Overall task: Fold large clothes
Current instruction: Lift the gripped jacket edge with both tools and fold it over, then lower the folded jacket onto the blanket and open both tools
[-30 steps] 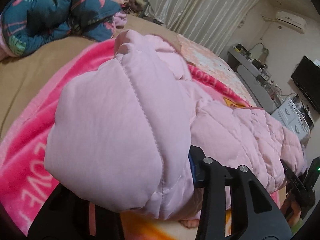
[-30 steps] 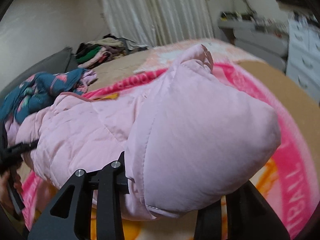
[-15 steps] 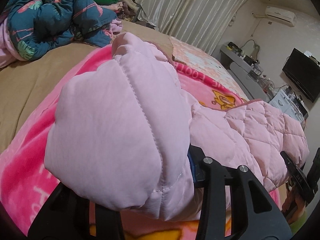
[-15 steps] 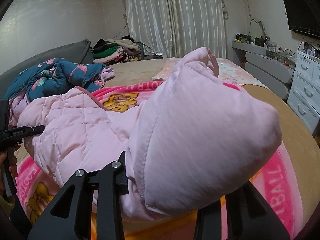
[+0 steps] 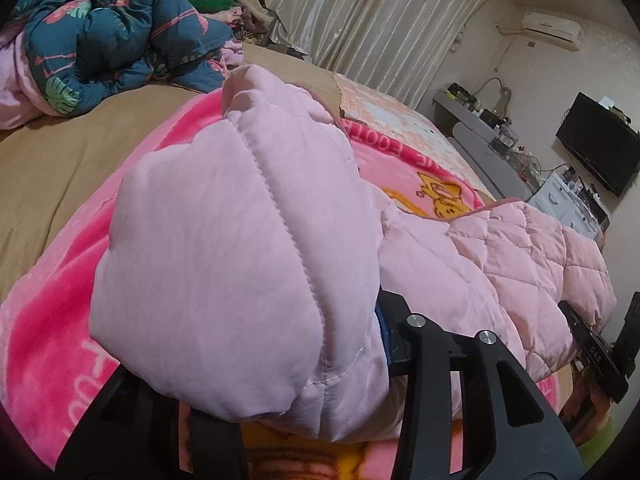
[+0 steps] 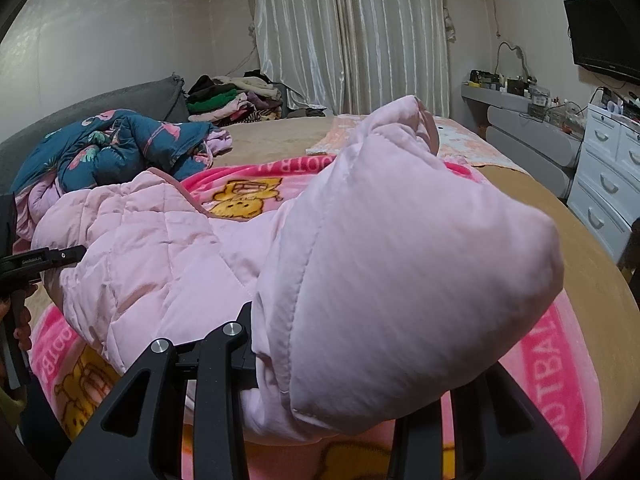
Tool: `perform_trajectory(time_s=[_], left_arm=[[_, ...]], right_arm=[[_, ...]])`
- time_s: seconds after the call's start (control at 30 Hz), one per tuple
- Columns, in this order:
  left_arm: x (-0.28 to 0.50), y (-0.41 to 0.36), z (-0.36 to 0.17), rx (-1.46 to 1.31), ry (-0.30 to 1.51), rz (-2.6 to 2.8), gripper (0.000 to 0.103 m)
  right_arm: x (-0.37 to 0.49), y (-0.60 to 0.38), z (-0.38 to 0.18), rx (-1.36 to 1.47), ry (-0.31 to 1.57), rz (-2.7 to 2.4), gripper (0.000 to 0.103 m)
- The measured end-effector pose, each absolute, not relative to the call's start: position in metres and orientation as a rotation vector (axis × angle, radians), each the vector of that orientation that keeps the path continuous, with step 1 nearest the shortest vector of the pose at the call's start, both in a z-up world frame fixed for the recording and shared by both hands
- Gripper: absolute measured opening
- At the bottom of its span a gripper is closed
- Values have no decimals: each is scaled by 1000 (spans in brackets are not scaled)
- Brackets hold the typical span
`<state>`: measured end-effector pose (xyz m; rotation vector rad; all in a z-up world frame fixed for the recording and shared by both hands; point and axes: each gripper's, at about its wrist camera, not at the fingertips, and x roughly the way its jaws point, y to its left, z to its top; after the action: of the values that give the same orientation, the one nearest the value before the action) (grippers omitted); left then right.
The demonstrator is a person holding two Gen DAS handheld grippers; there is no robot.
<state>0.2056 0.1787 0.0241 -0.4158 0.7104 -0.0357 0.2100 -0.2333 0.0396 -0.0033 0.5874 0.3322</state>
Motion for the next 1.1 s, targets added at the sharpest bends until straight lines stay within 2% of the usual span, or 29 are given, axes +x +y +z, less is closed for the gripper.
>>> perform_trajectory(time_s=[0.5, 0.8, 1.0, 1.1], left_arm=[[197, 192, 13, -376, 723, -35, 35], [189, 197, -3, -365, 748, -17, 37], [186, 198, -15, -360, 762, 1, 41], [186, 198, -19, -357, 768, 6, 43]], right_arm=[[177, -246, 18, 55, 594, 311, 33], [172, -261, -6, 147, 658, 274, 34], [180, -277, -33, 271, 742, 232, 38], [185, -283, -42, 335, 783, 207, 44]])
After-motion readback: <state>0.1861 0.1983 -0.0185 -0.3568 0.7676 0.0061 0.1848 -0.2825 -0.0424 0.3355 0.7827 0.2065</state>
